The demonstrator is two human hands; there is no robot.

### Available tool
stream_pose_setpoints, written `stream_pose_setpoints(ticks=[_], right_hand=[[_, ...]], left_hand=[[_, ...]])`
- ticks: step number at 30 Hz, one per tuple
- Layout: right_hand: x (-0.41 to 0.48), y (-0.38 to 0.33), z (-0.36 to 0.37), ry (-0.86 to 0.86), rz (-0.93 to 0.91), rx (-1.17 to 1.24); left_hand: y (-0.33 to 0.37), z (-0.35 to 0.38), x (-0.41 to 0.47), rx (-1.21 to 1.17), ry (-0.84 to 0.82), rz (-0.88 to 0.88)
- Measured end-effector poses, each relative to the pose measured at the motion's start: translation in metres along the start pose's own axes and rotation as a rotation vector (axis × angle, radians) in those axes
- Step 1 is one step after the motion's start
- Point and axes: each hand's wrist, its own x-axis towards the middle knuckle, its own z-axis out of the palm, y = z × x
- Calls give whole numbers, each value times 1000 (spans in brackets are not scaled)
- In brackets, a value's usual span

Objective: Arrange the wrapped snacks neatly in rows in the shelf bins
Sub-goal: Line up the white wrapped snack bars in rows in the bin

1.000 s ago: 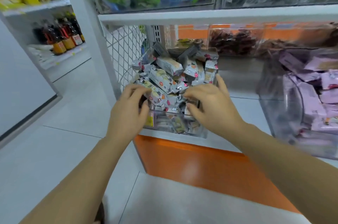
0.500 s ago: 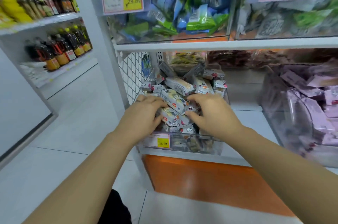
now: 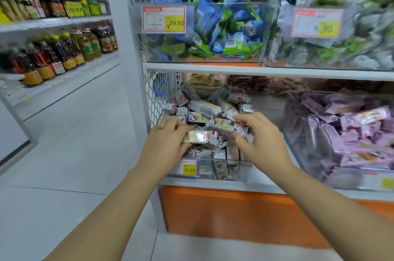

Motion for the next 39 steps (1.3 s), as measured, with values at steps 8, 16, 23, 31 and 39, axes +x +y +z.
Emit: stream_pose_setpoints(ticks=[8,16,23,31,39], right_hand=[[-17,16,-24,106,-60,-121],[-16,32,-3,-102,-137,-401],[-24,49,-15,-167,-117,-158],[-33,58,4,-79,-243,-115],[-36,69,1,-71,-238,-64]], left_hand=[[18,6,-1,-253,73,-101],[44,7,28,-210,-1,122],[62,27,49,-197,-161,184],[63,31,34,-436,-253,129],[78,43,27,-523,-250,7]])
